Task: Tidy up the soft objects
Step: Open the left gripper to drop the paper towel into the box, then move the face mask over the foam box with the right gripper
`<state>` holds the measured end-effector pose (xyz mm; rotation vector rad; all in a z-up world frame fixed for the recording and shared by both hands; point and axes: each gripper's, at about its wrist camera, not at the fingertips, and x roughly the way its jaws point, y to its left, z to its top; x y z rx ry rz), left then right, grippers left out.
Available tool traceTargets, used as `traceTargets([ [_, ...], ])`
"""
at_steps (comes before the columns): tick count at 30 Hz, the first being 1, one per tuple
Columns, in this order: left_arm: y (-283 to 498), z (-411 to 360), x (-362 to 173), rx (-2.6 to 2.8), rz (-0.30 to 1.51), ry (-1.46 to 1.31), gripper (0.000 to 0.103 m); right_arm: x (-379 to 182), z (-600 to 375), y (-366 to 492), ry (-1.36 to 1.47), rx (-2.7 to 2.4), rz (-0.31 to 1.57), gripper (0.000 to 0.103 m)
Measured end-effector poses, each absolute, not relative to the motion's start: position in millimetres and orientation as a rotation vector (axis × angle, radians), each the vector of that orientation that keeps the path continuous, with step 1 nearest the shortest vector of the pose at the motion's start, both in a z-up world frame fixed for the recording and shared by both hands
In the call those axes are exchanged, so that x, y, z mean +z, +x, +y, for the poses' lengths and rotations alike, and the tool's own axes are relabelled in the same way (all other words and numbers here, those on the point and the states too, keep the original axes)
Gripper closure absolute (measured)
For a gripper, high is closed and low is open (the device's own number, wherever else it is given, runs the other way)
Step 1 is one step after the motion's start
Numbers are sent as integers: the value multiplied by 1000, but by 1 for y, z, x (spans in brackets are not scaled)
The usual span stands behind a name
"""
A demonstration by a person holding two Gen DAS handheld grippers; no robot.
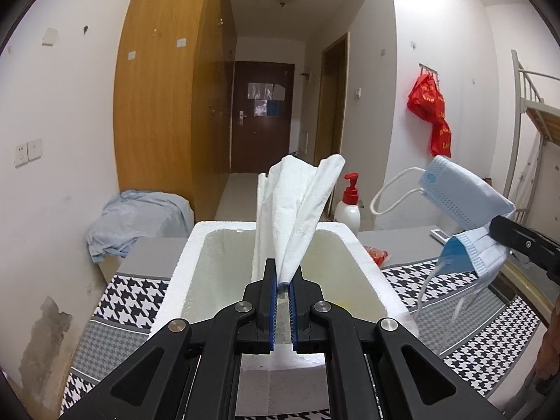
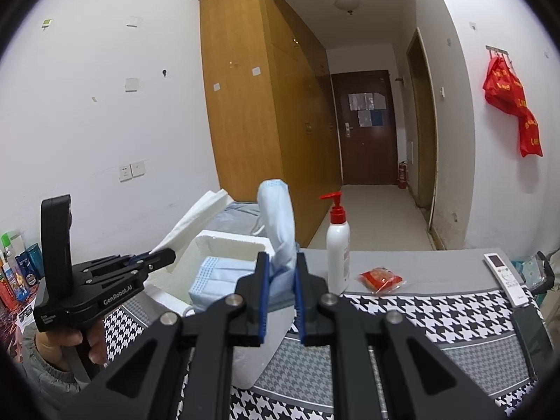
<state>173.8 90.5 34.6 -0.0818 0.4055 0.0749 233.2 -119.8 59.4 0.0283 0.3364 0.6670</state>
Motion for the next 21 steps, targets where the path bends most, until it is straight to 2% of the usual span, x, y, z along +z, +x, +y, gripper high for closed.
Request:
traceTargets([
  [1,174,91,34,79,408,-79,95,60,-120,233,30,665,336,87],
  [3,175,91,33,85,415,-76,83,61,-121,232,32,661,332,87],
  [5,174,90,33,78,412,-75,52,62,-121,231,35,658,329,87],
  [9,170,88,35,74,390,-73,38,61,-122,231,38,651,329,87],
  [11,167,87,36,73,380,-76,12,62,-123,232,40,650,328,87],
  [12,165,87,37,81,369,-81,7,62,-123,231,41,649,326,87],
  [13,161,89,38,86,349,-90,3,63,-123,231,43,650,325,87],
  [21,149,99,43,119,330,-98,1,67,-120,231,60,661,311,87],
])
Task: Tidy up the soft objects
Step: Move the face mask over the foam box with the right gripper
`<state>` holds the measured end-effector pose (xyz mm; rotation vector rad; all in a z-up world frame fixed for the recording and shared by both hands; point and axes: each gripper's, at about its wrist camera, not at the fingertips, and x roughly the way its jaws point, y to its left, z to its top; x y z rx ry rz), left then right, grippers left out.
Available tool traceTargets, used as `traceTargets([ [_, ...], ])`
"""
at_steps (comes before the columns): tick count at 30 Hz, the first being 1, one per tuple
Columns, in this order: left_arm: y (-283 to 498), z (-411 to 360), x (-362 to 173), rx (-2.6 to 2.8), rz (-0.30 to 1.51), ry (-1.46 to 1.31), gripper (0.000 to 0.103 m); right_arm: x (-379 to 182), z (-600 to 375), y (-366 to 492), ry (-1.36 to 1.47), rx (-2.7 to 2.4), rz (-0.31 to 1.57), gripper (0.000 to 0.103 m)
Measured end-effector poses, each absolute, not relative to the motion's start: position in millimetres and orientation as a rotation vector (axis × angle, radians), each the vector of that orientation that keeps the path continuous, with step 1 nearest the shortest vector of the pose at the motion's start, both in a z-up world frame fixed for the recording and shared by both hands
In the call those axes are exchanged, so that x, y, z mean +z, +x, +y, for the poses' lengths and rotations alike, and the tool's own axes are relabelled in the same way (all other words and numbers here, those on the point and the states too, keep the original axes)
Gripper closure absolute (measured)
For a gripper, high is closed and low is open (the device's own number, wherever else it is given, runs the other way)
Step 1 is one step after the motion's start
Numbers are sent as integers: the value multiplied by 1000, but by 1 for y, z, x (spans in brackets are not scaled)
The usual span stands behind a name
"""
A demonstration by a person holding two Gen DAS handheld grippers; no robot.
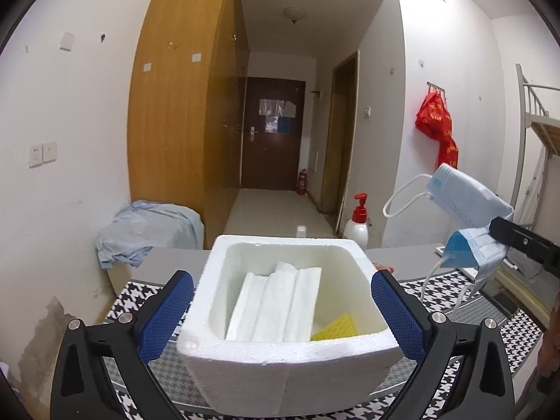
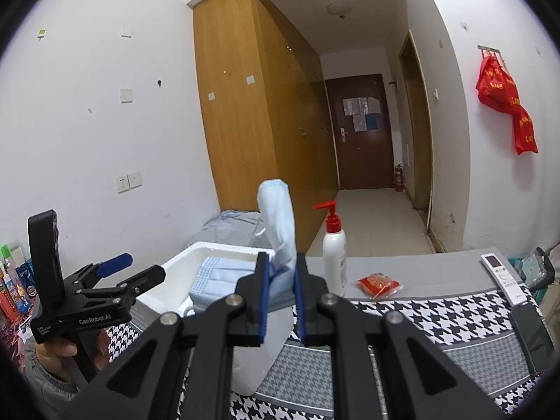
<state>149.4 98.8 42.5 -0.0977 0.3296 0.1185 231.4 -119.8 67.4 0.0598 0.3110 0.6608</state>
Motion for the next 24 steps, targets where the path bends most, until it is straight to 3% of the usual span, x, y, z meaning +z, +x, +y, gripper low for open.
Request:
traceTargets([
  [24,103,145,39,218,312,-124,1,70,-69,231,43,759,320,87],
])
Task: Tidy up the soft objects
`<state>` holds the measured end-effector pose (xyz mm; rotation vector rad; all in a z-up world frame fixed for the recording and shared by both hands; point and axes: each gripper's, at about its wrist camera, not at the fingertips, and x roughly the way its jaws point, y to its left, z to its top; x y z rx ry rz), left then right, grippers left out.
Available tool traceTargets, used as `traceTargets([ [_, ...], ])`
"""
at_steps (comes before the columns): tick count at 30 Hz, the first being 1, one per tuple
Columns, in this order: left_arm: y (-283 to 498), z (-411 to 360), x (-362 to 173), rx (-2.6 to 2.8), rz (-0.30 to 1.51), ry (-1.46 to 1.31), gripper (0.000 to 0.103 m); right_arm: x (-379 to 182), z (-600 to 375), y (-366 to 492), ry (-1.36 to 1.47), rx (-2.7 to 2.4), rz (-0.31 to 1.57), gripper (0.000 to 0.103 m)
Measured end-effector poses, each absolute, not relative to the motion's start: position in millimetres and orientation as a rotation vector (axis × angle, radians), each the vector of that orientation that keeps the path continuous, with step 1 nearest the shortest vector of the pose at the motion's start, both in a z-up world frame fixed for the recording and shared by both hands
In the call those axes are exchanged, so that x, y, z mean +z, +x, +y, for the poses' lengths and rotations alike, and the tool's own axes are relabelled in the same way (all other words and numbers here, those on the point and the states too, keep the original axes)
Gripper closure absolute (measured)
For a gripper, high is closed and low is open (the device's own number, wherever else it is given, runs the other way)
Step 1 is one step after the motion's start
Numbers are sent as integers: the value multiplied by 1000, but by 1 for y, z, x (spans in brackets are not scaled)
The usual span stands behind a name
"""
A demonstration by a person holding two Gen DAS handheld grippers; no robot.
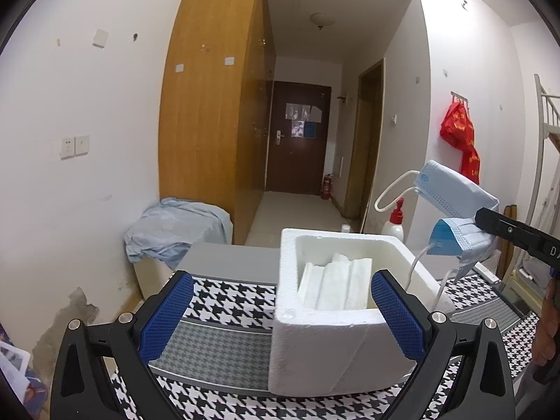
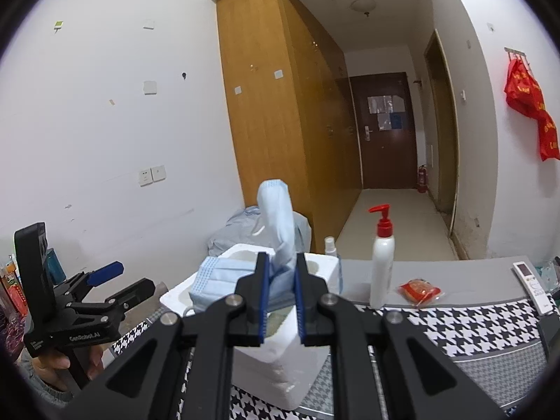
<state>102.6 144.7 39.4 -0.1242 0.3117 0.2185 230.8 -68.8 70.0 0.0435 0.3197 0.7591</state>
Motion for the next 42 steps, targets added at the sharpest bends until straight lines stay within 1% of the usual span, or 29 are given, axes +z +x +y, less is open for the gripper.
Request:
traceTargets([
  [17,87,165,34,241,289,-138,1,66,-33,246,27,760,377,87],
  [28,87,174,27,254,305,-152,1,57,-9,257,-13,765,421,87],
  [30,87,175,26,259,308,-155,1,56,-8,262,-6,760,433,84],
  [31,88,175,25,260,312,-157,1,54,-7,264,-13,760,443,81],
  [33,89,175,23,261,318,-159,1,50,-2,266,-33,758,467,62],
  [34,90,176,23,261,320,-160,1,49,0,266,-33,759,474,39],
  [35,91,175,22,260,322,-162,1,47,1,266,-29,768,481,25],
  [36,90,175,22,260,322,-162,1,47,1,265,-26,779,482,22],
  [39,90,173,23,260,323,-160,1,49,2,259,-41,787,473,16],
  [41,89,173,23,261,323,-159,1,51,2,255,-52,792,462,9],
  [42,89,173,23,261,323,-160,1,52,2,254,-56,794,455,8],
])
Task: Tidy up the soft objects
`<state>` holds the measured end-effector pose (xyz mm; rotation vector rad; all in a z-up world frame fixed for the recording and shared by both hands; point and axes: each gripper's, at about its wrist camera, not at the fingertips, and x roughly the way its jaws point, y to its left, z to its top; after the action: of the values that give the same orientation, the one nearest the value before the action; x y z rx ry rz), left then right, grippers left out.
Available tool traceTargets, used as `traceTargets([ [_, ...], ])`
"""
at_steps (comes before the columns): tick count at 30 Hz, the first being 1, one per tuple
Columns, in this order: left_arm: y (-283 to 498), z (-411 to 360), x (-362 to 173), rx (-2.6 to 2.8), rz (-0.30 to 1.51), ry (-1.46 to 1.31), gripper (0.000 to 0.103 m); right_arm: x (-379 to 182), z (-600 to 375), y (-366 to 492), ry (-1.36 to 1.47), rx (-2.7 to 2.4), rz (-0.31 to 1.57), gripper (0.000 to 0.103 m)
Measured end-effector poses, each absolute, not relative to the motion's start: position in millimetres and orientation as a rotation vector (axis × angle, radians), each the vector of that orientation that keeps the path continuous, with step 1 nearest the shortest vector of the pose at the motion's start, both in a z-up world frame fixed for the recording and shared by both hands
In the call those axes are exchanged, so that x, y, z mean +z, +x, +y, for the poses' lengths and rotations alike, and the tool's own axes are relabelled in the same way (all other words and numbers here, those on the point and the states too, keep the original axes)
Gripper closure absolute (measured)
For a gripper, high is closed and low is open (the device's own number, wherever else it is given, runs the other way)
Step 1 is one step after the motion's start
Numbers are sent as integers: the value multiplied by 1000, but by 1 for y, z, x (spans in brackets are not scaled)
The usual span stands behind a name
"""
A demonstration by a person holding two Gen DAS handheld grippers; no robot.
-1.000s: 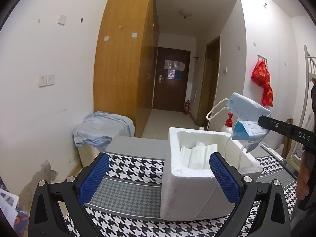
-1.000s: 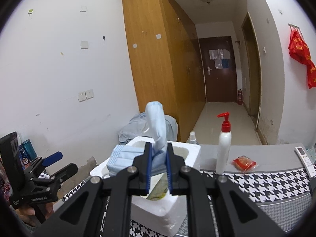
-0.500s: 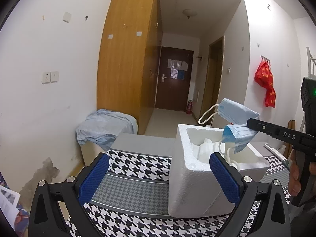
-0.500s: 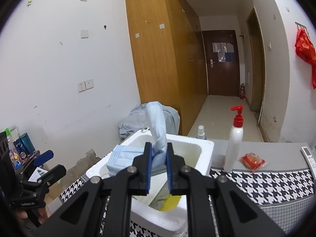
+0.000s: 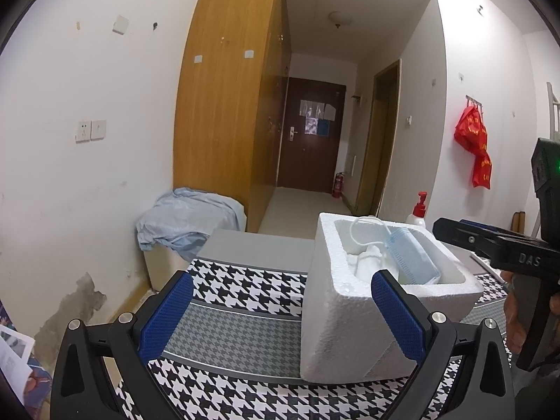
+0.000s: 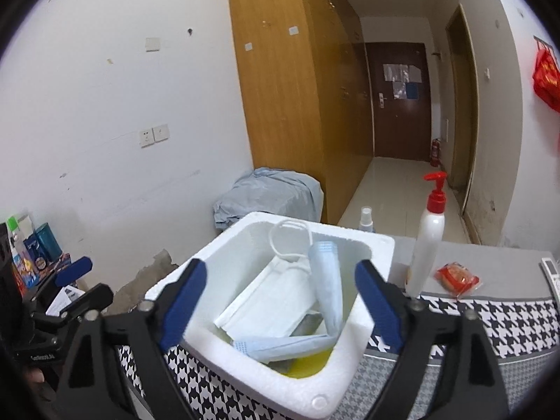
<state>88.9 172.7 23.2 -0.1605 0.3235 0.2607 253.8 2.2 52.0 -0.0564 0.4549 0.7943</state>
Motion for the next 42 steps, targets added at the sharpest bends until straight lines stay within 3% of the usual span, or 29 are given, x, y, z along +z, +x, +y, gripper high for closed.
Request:
traceTargets([
  [10,89,155,29,221,316,-151,1,57,-22,243,-34,781,418,6],
  [14,90,142,34,196,313,-144,1,58,-43,238,-3,757,404,0],
  [42,85,51,58,50,260,-105,1,59,-148,191,85,599,323,0],
])
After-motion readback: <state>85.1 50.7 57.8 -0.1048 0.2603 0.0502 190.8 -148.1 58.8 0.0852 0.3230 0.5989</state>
